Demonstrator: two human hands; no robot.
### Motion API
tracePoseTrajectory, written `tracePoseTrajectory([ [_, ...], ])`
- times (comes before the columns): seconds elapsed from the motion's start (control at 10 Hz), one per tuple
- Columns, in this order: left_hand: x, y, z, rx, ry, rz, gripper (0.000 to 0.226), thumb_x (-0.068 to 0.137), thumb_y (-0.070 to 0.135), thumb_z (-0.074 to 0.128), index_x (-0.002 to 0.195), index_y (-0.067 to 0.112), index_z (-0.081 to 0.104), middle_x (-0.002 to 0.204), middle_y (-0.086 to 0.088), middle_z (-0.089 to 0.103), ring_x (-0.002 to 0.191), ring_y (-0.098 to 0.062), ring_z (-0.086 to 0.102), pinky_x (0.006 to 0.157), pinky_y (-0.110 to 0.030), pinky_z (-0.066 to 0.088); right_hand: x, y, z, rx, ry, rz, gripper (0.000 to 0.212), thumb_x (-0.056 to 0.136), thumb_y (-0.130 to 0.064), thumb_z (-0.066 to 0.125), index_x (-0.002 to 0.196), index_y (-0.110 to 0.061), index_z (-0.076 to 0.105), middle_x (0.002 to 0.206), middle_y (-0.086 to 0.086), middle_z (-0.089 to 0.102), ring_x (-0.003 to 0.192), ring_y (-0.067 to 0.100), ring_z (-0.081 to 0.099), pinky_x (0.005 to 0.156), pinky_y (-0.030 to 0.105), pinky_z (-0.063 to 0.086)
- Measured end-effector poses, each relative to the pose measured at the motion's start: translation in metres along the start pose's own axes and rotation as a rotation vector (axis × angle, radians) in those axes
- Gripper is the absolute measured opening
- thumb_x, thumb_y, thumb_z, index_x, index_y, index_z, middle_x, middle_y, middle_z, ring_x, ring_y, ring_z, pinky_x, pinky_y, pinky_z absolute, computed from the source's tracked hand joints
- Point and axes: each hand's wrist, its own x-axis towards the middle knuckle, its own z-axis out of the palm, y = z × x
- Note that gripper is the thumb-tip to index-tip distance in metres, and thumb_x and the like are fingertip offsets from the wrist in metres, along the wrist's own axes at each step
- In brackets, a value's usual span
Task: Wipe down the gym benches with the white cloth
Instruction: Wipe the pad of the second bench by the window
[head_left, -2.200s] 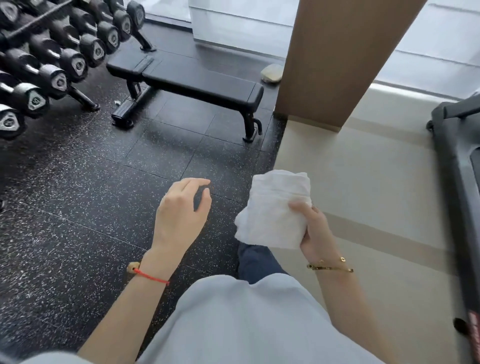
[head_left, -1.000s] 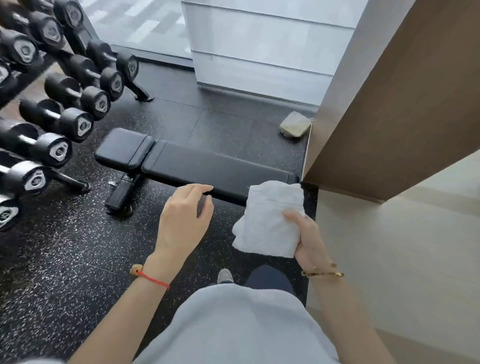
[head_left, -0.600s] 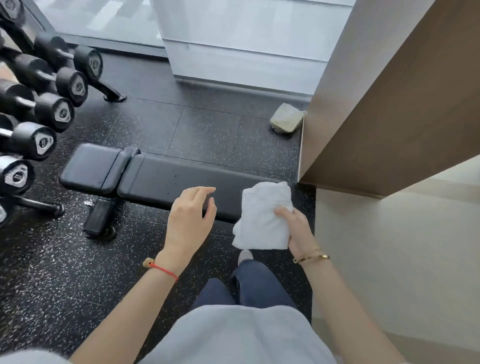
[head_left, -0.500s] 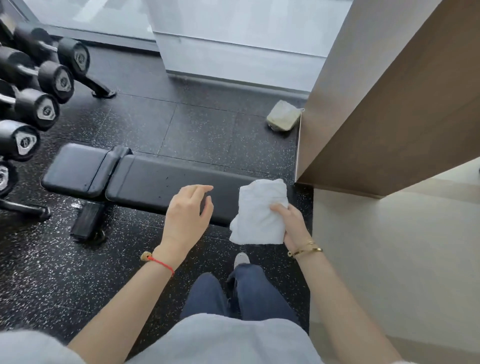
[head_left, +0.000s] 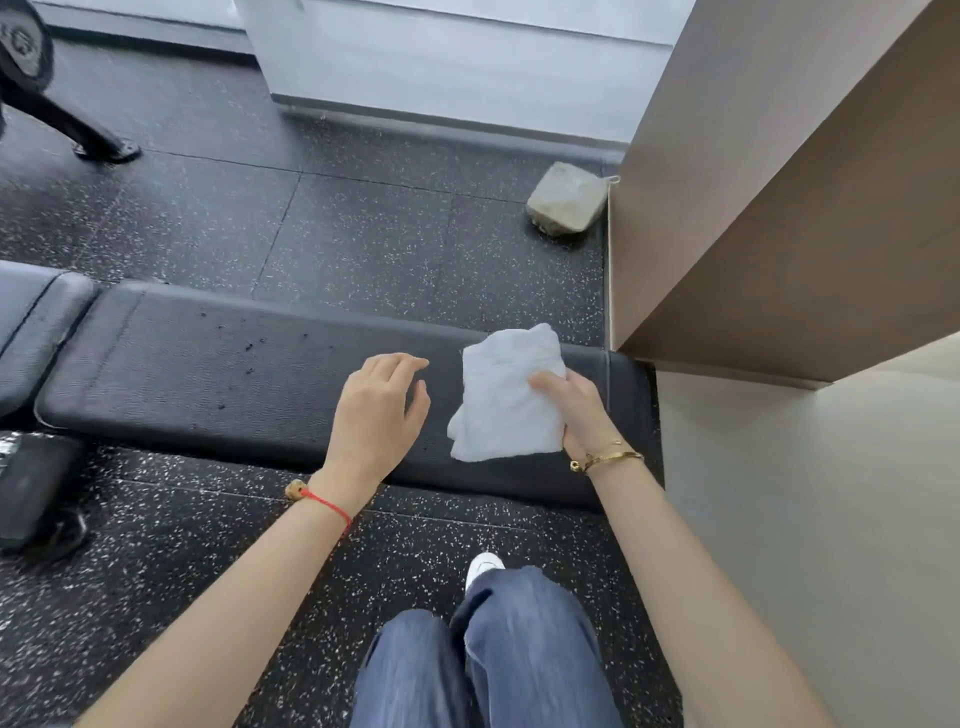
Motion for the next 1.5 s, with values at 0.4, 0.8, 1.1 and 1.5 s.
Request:
tracePoseTrajectory([
  [0.4,-0.011,-0.082,0.124,0.026,0.179,0.104,0.036,0.094,0.024,0.057,0.127,0.012,0.061,0.13,-0.004,0.059,0.127,-0.025,0.048,0.1,-0.042,0.043,0.057,0.093,-0.041,-0.996,0.444,-0.749,0.054,0.084,-0.02,0.063,0.135,-0.01,0.048,0.13,0.01,0.053,0.113,0.028,0.049,0.097,0.036,0.039],
  [0.8,-0.023,-0.098,0.144,0.025,0.218,0.111,0.034,0.094,0.023,0.054,0.124,0.012,0.064,0.128,-0.007,0.06,0.125,-0.026,0.05,0.108,-0.041,0.037,0.066,0.141,0.002,-1.526,0.231,-0.635,0.054,0.1,-0.053,0.026,0.151,-0.051,0.008,0.164,-0.012,0.0,0.15,0.029,-0.004,0.118,0.055,-0.006],
  [1.1,-0.023,-0.102,0.146,0.019,0.223,0.114,0.036,0.095,0.027,0.052,0.127,0.014,0.062,0.131,-0.004,0.059,0.126,-0.022,0.049,0.111,-0.038,0.035,0.093,0.122,-0.027,-1.502,0.335,-0.461,0.053,0.099,-0.055,0.022,0.15,-0.053,0.006,0.165,-0.006,-0.003,0.15,0.031,-0.006,0.117,0.057,-0.007],
  [1.5,-0.022,-0.106,0.15,0.032,0.264,0.136,0.035,0.094,0.027,0.054,0.125,0.016,0.064,0.129,-0.002,0.061,0.125,-0.022,0.05,0.108,-0.038,0.037,0.075,0.147,-0.056,-1.529,0.309,-0.576,0.051,0.098,-0.054,0.018,0.147,-0.058,0.005,0.164,-0.007,0.003,0.15,0.027,0.001,0.118,0.051,-0.003],
])
